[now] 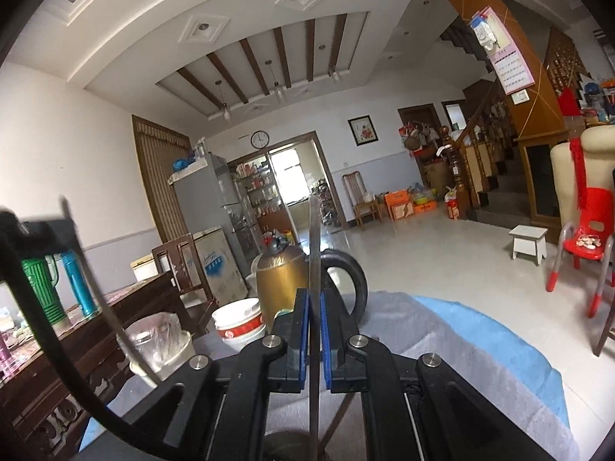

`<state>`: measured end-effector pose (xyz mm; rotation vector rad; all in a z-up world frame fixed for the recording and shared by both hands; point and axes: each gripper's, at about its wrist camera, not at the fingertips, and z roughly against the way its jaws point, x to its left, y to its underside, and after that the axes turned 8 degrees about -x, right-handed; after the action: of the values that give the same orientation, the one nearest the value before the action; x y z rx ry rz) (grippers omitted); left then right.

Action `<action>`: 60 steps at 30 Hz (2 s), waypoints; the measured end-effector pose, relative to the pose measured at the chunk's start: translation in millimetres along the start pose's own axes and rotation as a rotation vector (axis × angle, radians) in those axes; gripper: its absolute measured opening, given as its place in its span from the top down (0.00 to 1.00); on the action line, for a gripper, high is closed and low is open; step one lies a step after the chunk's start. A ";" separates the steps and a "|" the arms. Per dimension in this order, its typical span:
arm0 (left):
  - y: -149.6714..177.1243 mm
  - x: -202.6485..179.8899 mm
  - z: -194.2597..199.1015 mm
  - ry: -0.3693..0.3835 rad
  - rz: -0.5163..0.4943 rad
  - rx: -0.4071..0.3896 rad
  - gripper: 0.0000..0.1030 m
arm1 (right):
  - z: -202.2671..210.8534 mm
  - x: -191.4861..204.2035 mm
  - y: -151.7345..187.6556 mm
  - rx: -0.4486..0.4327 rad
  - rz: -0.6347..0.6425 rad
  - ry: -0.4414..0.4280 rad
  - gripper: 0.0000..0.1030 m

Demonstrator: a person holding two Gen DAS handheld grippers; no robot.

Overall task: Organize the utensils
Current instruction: 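Carry both chopsticks up over the grey cup and open both tools, then reach back to the chopsticks and close the right tool while the left grasps one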

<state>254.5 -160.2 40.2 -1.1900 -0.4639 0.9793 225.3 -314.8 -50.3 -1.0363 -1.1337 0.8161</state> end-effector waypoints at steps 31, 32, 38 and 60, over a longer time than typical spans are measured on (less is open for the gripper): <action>153.8 124.0 42.6 -0.204 0.098 0.344 0.43 | 96.5 -19.7 36.8 0.195 -0.152 -0.225 0.54; 166.8 120.3 38.0 -0.203 0.082 0.380 0.43 | 97.3 -19.6 44.3 0.215 -0.145 -0.220 0.55; 206.3 105.1 21.0 -0.179 0.047 0.475 0.43 | 85.6 -24.2 88.0 0.368 -0.160 -0.188 0.56; 230.4 114.9 -29.0 -0.190 0.122 0.551 0.37 | 66.2 -31.1 138.4 0.528 -0.205 -0.157 0.55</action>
<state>248.1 -70.1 -202.6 -0.6363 -0.2446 1.2338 152.2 -282.6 -185.0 -0.4175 -1.0536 0.9739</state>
